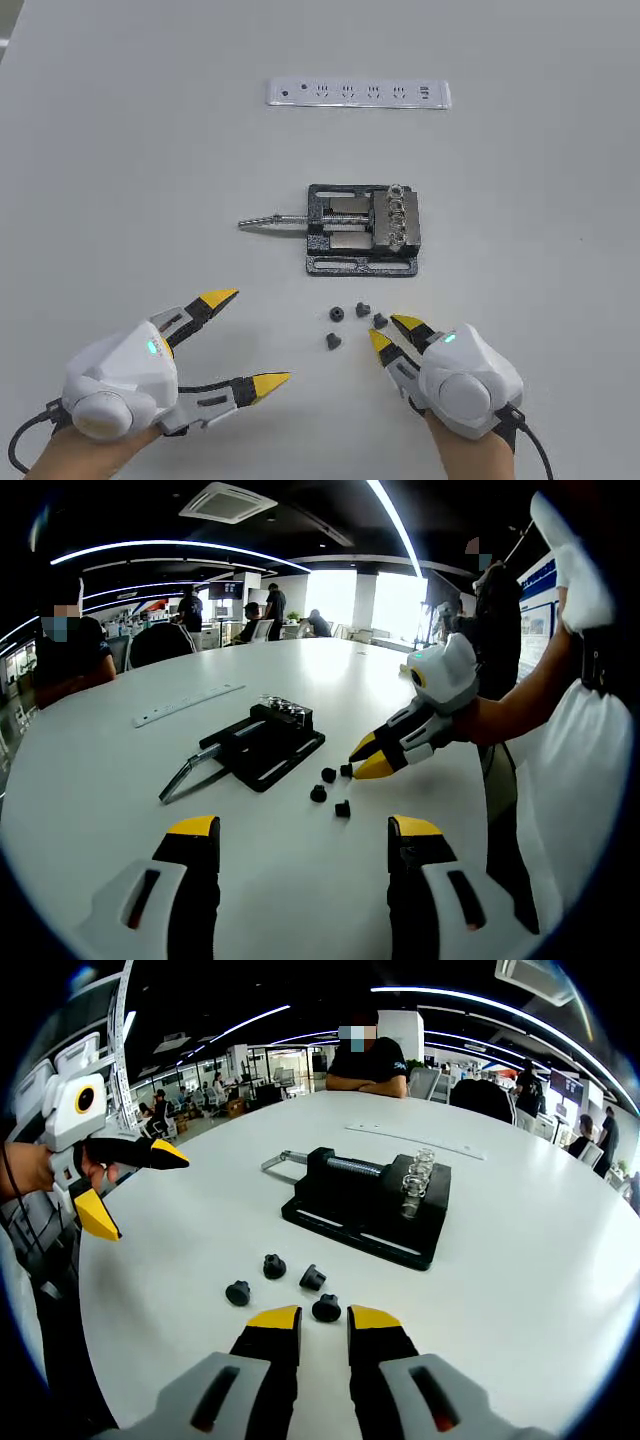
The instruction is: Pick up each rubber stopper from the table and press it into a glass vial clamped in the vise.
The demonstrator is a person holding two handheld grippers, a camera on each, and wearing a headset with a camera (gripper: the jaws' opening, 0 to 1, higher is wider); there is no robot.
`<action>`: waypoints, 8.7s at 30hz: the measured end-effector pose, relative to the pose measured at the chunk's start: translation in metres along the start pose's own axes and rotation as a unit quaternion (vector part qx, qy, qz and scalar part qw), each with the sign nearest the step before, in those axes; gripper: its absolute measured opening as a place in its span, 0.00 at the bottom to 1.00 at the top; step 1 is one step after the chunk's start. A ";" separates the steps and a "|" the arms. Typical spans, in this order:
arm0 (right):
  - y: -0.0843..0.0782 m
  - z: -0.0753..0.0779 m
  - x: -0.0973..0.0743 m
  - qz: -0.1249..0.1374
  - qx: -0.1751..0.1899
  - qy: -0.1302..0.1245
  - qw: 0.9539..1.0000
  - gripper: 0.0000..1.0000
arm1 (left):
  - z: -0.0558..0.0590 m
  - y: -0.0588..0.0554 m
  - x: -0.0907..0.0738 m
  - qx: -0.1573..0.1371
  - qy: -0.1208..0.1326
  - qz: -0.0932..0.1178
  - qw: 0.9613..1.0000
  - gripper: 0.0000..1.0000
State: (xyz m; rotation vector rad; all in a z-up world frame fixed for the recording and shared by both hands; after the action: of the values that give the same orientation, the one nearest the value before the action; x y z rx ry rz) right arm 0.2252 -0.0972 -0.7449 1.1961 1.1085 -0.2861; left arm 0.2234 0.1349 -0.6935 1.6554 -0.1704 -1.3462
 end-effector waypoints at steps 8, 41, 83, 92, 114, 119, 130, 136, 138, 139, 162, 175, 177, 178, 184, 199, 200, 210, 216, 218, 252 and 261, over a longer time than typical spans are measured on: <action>-0.001 0.000 0.003 -0.001 0.003 -0.003 1.000 0.16 | 0.001 0.000 0.001 0.002 -0.001 -0.003 1.000 0.67; -0.004 0.002 0.006 -0.007 -0.007 -0.007 1.000 0.11 | 0.002 -0.002 0.002 0.004 -0.003 -0.006 1.000 0.66; 0.011 0.024 -0.042 -0.078 -0.059 0.068 0.993 0.11 | 0.017 0.012 0.047 0.083 -0.053 0.016 0.995 0.51; 0.004 0.038 -0.038 -0.148 -0.063 0.081 0.984 0.11 | 0.022 0.015 0.053 0.081 -0.059 0.020 0.995 0.53; 0.012 0.048 -0.018 -0.233 -0.086 0.097 0.964 0.11 | 0.018 0.018 0.053 0.059 -0.059 0.034 0.996 0.55; 0.013 0.048 -0.016 -0.257 -0.083 0.103 0.957 0.11 | 0.017 0.017 0.052 0.055 -0.057 0.035 0.996 0.55; 0.018 0.046 -0.010 -0.279 -0.095 0.103 0.950 0.11 | 0.014 0.014 0.049 0.049 -0.054 0.036 0.997 0.55; 0.020 0.045 -0.007 -0.283 -0.107 0.103 0.948 0.11 | 0.015 0.014 0.047 0.045 -0.053 0.037 0.997 0.55; 0.021 0.046 -0.006 -0.283 -0.109 0.103 0.947 0.11 | 0.015 0.015 0.046 0.044 -0.053 0.036 0.997 0.55; 0.021 0.045 -0.006 -0.283 -0.109 0.104 0.947 0.11 | 0.015 0.015 0.046 0.043 -0.052 0.037 0.997 0.55; 0.023 0.044 -0.006 -0.275 -0.129 0.111 0.946 0.18 | 0.015 0.014 0.047 0.042 -0.054 0.037 0.997 0.55; 0.024 0.034 -0.005 -0.278 -0.149 0.118 0.942 0.14 | 0.014 0.012 0.046 0.039 -0.052 0.039 0.997 0.55; 0.024 0.034 -0.004 -0.279 -0.151 0.117 0.941 0.13 | 0.014 0.013 0.045 0.038 -0.051 0.038 0.997 0.55; 0.024 0.034 -0.004 -0.279 -0.152 0.117 0.941 0.12 | 0.014 0.012 0.045 0.038 -0.051 0.038 0.997 0.55; 0.024 0.034 -0.005 -0.280 -0.159 0.111 0.940 0.07 | 0.014 0.010 0.044 0.037 -0.050 0.038 0.997 0.55; 0.028 0.029 -0.010 -0.275 -0.145 0.121 0.943 0.02 | 0.018 0.013 0.045 0.037 -0.051 0.039 0.997 0.55; 0.028 0.028 -0.010 -0.275 -0.140 0.124 0.943 0.02 | 0.018 0.013 0.045 0.037 -0.051 0.039 0.997 0.55; 0.028 0.027 -0.007 -0.268 -0.101 0.160 0.944 0.02 | 0.017 0.010 0.046 0.037 -0.052 0.036 0.997 0.55; 0.032 0.027 -0.009 -0.259 -0.100 0.163 0.947 0.01 | 0.018 0.010 0.049 0.036 -0.056 0.037 0.997 0.54; 0.034 0.027 -0.010 -0.256 -0.101 0.163 0.947 0.01 | 0.018 0.010 0.050 0.036 -0.058 0.038 0.997 0.54; 0.034 0.019 0.002 -0.242 -0.107 0.181 0.947 0.01 | 0.032 0.015 0.072 0.053 -0.091 0.038 0.994 0.47; 0.033 0.021 0.005 -0.250 -0.159 0.174 0.939 0.01 | 0.028 0.015 0.070 0.048 -0.088 0.041 0.994 0.47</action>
State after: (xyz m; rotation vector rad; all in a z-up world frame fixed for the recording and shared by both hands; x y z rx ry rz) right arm 0.2617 -0.0999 -0.7299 0.6735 1.7009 -0.2727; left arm 0.2334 0.0668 -0.7284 1.5896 -0.4073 -1.4401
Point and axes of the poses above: the centre of the closed fingertips' face, and the gripper's own axes: x roughly forward along the fingers, z roughly to its right, y roughly out of its top, the point moved 8 cm from there along -x, roughly backward along the fingers, and after that the axes turned 15 degrees about -z, right-handed, at the moved point
